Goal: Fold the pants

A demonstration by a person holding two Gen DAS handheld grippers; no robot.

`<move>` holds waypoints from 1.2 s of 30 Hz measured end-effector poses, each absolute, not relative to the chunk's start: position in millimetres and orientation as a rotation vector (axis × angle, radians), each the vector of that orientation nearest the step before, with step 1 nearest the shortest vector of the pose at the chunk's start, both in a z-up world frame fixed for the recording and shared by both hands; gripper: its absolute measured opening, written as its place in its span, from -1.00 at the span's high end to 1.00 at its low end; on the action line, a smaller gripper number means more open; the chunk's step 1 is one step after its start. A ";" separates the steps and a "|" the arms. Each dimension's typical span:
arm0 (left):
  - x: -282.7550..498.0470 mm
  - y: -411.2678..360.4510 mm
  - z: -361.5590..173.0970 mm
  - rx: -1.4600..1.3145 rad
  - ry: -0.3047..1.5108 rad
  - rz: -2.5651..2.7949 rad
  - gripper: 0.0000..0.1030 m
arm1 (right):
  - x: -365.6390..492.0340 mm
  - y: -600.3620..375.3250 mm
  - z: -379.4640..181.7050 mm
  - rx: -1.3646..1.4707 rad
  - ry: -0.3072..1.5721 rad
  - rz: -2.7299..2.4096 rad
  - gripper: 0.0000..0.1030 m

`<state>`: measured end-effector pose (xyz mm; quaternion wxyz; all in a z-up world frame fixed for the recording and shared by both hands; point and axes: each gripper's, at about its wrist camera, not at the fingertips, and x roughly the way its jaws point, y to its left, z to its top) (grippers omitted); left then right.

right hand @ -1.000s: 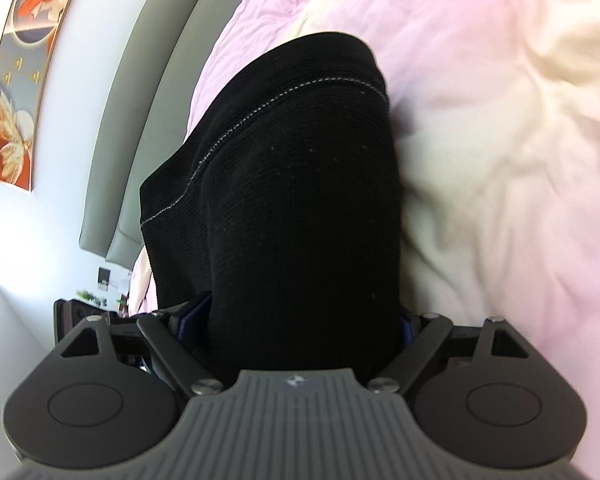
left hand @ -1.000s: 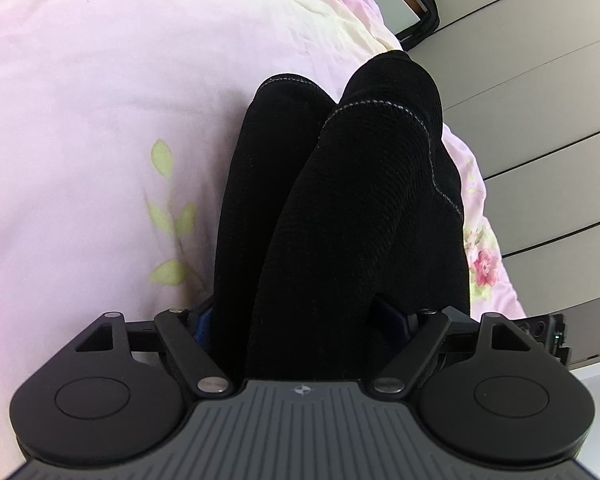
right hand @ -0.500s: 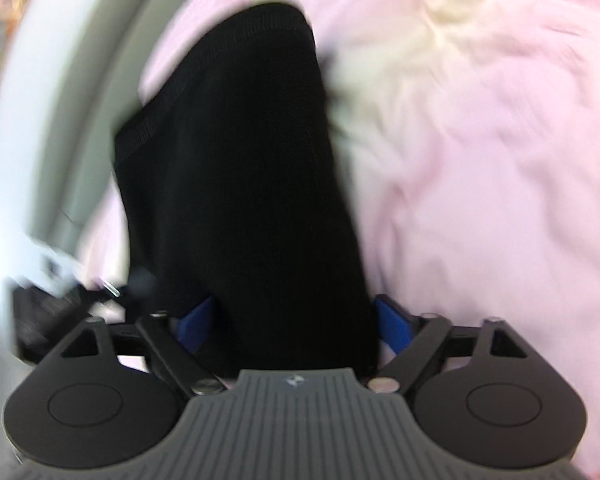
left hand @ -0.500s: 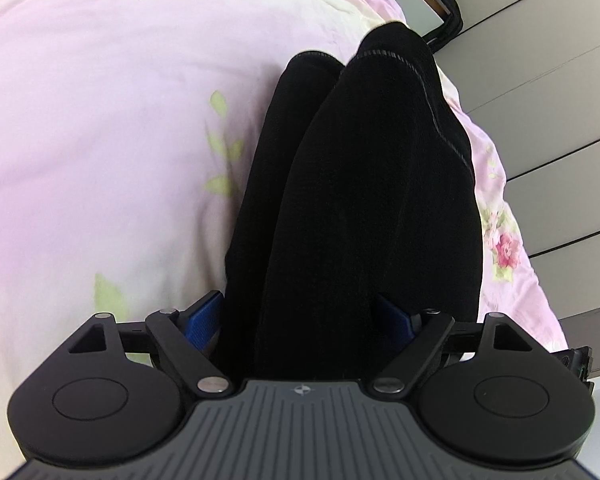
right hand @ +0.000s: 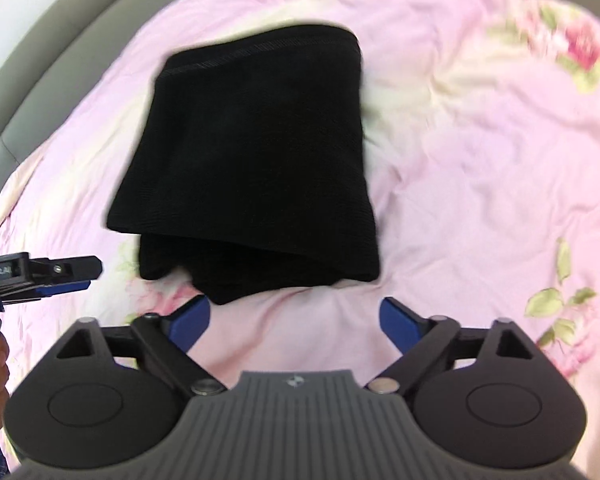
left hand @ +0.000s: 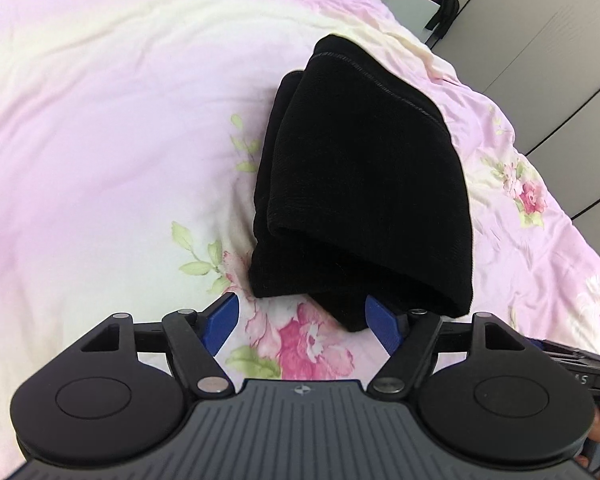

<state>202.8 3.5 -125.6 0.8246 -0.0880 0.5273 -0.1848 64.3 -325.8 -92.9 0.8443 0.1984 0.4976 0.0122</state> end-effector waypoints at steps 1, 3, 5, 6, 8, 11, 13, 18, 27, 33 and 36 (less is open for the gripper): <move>196.6 4.0 -117.7 -0.167 1.105 -0.385 -0.67 | 61.4 -311.8 -86.8 0.416 1.033 0.022 -0.84; 185.3 0.2 -104.4 -0.132 1.069 -0.376 -0.73 | 49.3 -306.6 -75.6 0.414 1.006 -0.005 -0.90; 174.2 -2.1 -93.7 -0.112 1.041 -0.369 -0.75 | 45.8 -297.3 -59.8 0.414 1.020 -0.055 -0.90; 169.9 -1.7 -89.5 -0.112 1.032 -0.367 -0.76 | 43.8 -293.1 -54.9 0.412 1.028 -0.078 -0.90; 159.5 0.0 -81.8 -0.129 1.005 -0.369 -0.78 | 36.8 -284.6 -44.5 0.410 1.005 -0.111 -0.90; 146.0 2.5 -71.9 -0.132 0.959 -0.364 -0.83 | 23.2 -268.2 -27.4 0.389 0.935 -0.144 -0.90; 136.3 2.2 -64.6 -0.113 0.941 -0.342 -0.88 | 13.4 -255.9 -16.5 0.367 0.896 -0.168 -0.90; 116.7 -2.5 -50.6 -0.061 0.917 -0.314 -0.88 | -8.8 -230.4 6.6 0.293 0.842 -0.232 -0.90; 93.2 -10.5 -39.9 -0.015 0.894 -0.269 -0.88 | -41.4 -205.9 32.5 0.196 0.774 -0.302 -0.90; 83.2 -16.7 -34.1 0.007 0.868 -0.261 -0.88 | -48.6 -196.3 39.4 0.172 0.771 -0.310 -0.90; 80.5 -19.3 -33.5 0.014 0.862 -0.264 -0.88 | -50.0 -196.2 41.0 0.173 0.777 -0.317 -0.90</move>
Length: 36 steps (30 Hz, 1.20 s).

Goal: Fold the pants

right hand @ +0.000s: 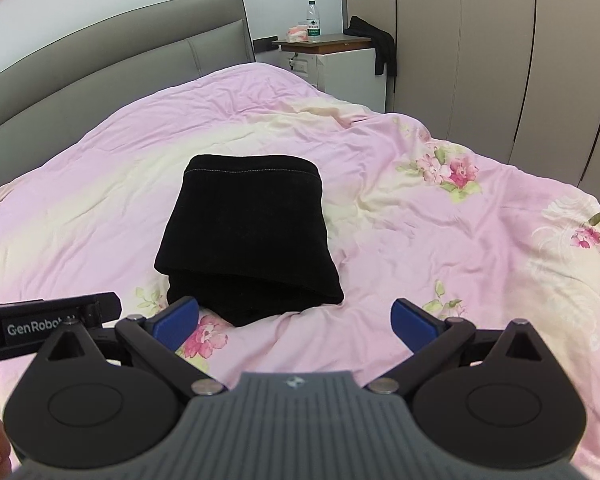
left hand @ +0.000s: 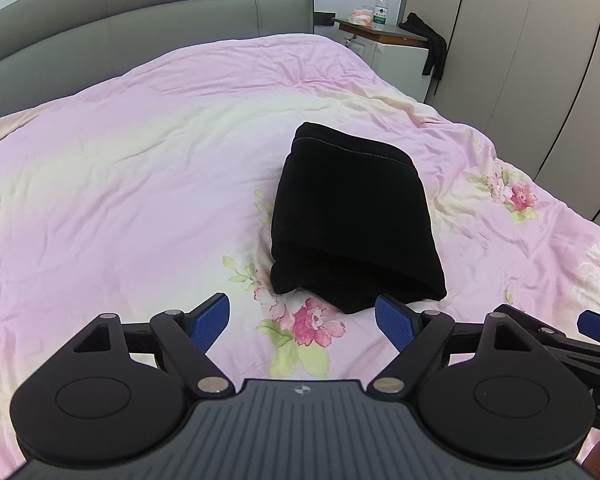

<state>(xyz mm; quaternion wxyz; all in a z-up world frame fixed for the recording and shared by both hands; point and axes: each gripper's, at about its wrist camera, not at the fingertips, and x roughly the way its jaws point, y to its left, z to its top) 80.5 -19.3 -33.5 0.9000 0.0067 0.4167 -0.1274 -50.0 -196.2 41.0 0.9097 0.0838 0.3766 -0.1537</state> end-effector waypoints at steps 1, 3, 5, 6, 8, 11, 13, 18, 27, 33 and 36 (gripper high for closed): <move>79.9 -19.6 -33.3 0.014 0.861 -0.266 -0.88 | -51.1 -196.0 41.7 0.174 0.776 -0.318 -0.90; 78.9 -20.8 -33.0 0.020 0.857 -0.264 -0.88 | -53.8 -196.2 43.0 0.172 0.775 -0.323 -0.90; 77.4 -22.1 -32.2 0.029 0.847 -0.263 -0.88 | -54.5 -196.3 44.2 0.170 0.775 -0.326 -0.90; 76.8 -22.9 -31.5 0.031 0.845 -0.262 -0.88 | -54.9 -196.1 44.6 0.170 0.775 -0.326 -0.90; 75.6 -24.0 -30.0 0.033 0.841 -0.261 -0.88 | -55.3 -196.5 45.1 0.172 0.774 -0.329 -0.90; 74.0 -25.2 -28.3 0.039 0.831 -0.261 -0.88 | -55.0 -196.8 46.6 0.174 0.776 -0.334 -0.90; 73.3 -25.8 -27.7 0.045 0.828 -0.260 -0.88 | -54.5 -197.0 47.8 0.171 0.776 -0.334 -0.90; 73.2 -24.8 -26.7 0.038 0.826 -0.262 -0.88 | -54.5 -196.8 48.6 0.169 0.774 -0.335 -0.90; 78.2 -14.1 -25.2 0.022 0.823 -0.234 -0.88 | -55.6 -201.1 50.5 0.158 0.775 -0.357 -0.90; 78.3 -12.7 -25.7 0.024 0.827 -0.235 -0.88 | -57.4 -200.3 50.7 0.160 0.778 -0.361 -0.90; 78.1 -13.7 -25.8 0.025 0.828 -0.237 -0.88 | -57.8 -200.6 50.6 0.161 0.778 -0.360 -0.90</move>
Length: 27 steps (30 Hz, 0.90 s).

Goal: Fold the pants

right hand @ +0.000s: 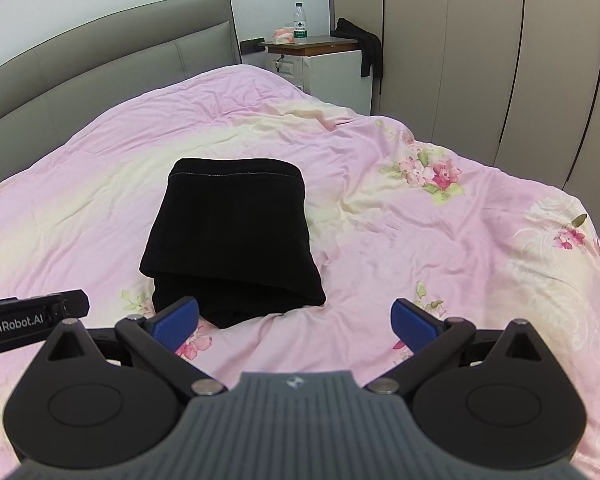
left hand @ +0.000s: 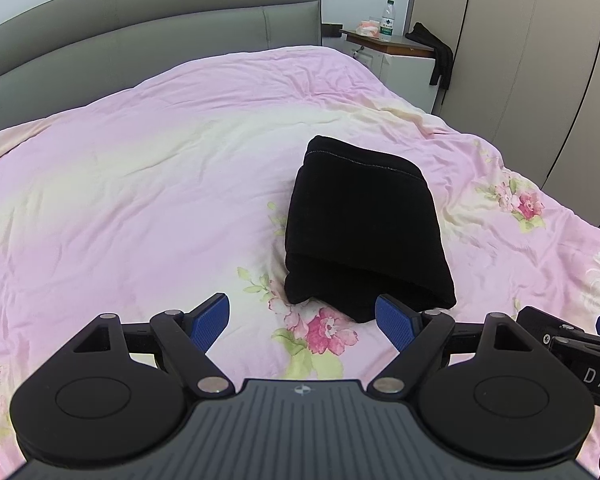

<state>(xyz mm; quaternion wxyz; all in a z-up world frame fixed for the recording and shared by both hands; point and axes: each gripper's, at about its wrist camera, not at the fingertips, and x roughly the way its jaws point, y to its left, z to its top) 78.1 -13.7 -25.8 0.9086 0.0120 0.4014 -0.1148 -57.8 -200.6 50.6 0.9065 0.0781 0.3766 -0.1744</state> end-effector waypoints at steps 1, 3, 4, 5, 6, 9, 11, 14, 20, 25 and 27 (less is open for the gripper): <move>78.2 -14.0 -26.1 0.026 0.830 -0.239 -0.88 | -57.6 -200.7 50.4 0.161 0.778 -0.360 -0.90; 77.2 -14.9 -26.3 0.030 0.829 -0.241 -0.88 | -58.2 -200.4 50.6 0.160 0.778 -0.361 -0.90; 77.0 -15.1 -26.1 0.031 0.828 -0.242 -0.88 | -58.1 -200.5 50.5 0.161 0.777 -0.362 -0.90; 77.0 -15.4 -26.0 0.032 0.828 -0.242 -0.88 | -58.0 -200.9 50.5 0.162 0.777 -0.363 -0.90; 76.9 -15.6 -25.8 0.031 0.828 -0.241 -0.88 | -58.0 -201.2 50.5 0.163 0.777 -0.363 -0.90; 76.7 -15.8 -25.6 0.030 0.828 -0.242 -0.88 | -58.2 -201.1 50.4 0.163 0.775 -0.365 -0.90; 76.3 -16.0 -25.7 0.030 0.828 -0.242 -0.88 | -58.1 -201.2 50.4 0.163 0.776 -0.363 -0.90; 76.3 -16.1 -25.6 0.032 0.828 -0.242 -0.88 | -58.3 -201.0 50.4 0.163 0.777 -0.365 -0.90; 75.2 -16.9 -25.2 0.032 0.828 -0.241 -0.88 | -59.7 -201.6 50.7 0.165 0.773 -0.366 -0.90; 74.9 -16.9 -25.0 0.032 0.828 -0.241 -0.88 | -61.5 -202.2 50.8 0.166 0.773 -0.367 -0.90; 74.8 -17.2 -24.8 0.032 0.828 -0.240 -0.88 | -61.4 -202.0 50.7 0.166 0.773 -0.368 -0.90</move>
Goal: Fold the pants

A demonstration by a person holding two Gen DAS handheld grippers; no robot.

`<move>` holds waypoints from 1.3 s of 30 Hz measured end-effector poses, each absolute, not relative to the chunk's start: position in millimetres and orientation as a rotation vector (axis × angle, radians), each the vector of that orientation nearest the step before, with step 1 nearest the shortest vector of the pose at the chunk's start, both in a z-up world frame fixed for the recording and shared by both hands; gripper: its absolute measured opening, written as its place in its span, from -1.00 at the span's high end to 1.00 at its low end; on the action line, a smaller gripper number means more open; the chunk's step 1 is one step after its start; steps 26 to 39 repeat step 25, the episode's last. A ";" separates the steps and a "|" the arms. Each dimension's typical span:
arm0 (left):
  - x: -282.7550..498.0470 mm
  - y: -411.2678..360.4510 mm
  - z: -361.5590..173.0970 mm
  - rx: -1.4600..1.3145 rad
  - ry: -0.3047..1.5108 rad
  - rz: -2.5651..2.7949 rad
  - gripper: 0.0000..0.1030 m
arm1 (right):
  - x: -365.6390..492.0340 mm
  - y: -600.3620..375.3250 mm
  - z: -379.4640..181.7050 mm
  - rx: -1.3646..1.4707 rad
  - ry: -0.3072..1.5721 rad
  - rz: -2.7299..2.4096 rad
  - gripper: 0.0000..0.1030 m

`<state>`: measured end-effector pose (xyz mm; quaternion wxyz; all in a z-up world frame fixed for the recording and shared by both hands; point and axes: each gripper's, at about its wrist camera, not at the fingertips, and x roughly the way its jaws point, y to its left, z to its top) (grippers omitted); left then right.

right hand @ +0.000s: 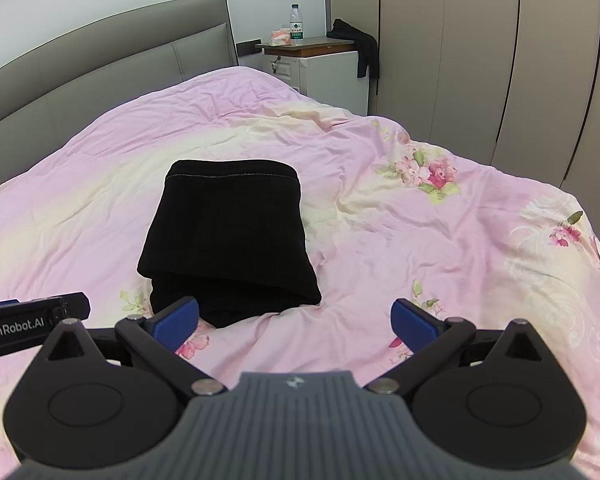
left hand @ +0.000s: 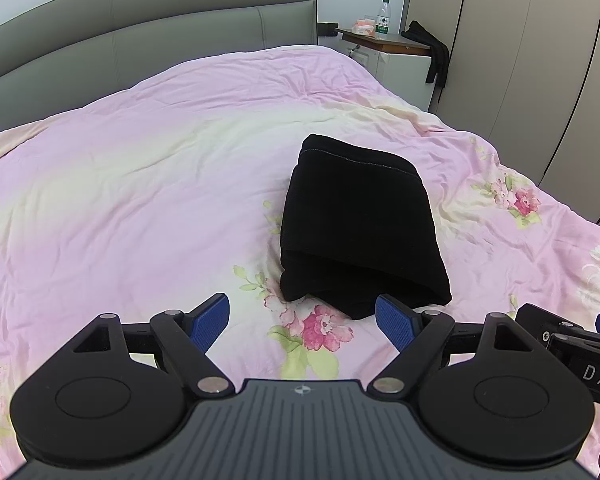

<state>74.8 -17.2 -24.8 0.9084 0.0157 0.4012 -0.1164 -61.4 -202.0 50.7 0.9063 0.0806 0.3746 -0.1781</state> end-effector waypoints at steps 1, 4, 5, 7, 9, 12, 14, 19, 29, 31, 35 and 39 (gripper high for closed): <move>74.7 -17.2 -24.7 0.032 0.828 -0.240 -0.88 | -62.2 -201.5 50.9 0.167 0.773 -0.369 -0.90; 74.7 -17.2 -24.7 0.032 0.828 -0.240 -0.88 | -61.7 -201.8 50.8 0.167 0.773 -0.368 -0.90; 74.6 -17.3 -24.6 0.032 0.828 -0.240 -0.88 | -62.0 -201.9 50.9 0.167 0.774 -0.368 -0.90; 74.4 -17.4 -24.4 0.030 0.828 -0.240 -0.88 | -63.4 -201.9 50.6 0.167 0.775 -0.368 -0.90; 74.2 -17.7 -24.1 0.029 0.828 -0.240 -0.88 | -64.4 -201.9 50.0 0.167 0.777 -0.369 -0.90; 73.9 -18.1 -23.8 0.031 0.827 -0.243 -0.88 | -65.5 -201.1 49.3 0.166 0.779 -0.368 -0.90; 72.4 -19.1 -23.2 0.029 0.825 -0.245 -0.88 | -66.0 -200.8 49.3 0.166 0.779 -0.367 -0.90; 68.0 -19.6 -21.4 0.023 0.815 -0.256 -0.89 | -66.1 -199.9 49.3 0.167 0.781 -0.369 -0.90; 66.1 -19.5 -19.8 0.035 0.801 -0.275 -0.89 | -66.1 -198.6 49.0 0.168 0.781 -0.368 -0.90; 66.1 -19.5 -19.8 0.035 0.801 -0.275 -0.89 | -66.1 -198.6 49.0 0.168 0.781 -0.368 -0.90; 66.1 -19.5 -19.8 0.035 0.801 -0.275 -0.89 | -66.1 -198.6 49.0 0.168 0.781 -0.368 -0.90; 66.1 -19.5 -19.8 0.035 0.801 -0.275 -0.89 | -66.1 -198.6 49.0 0.168 0.781 -0.368 -0.90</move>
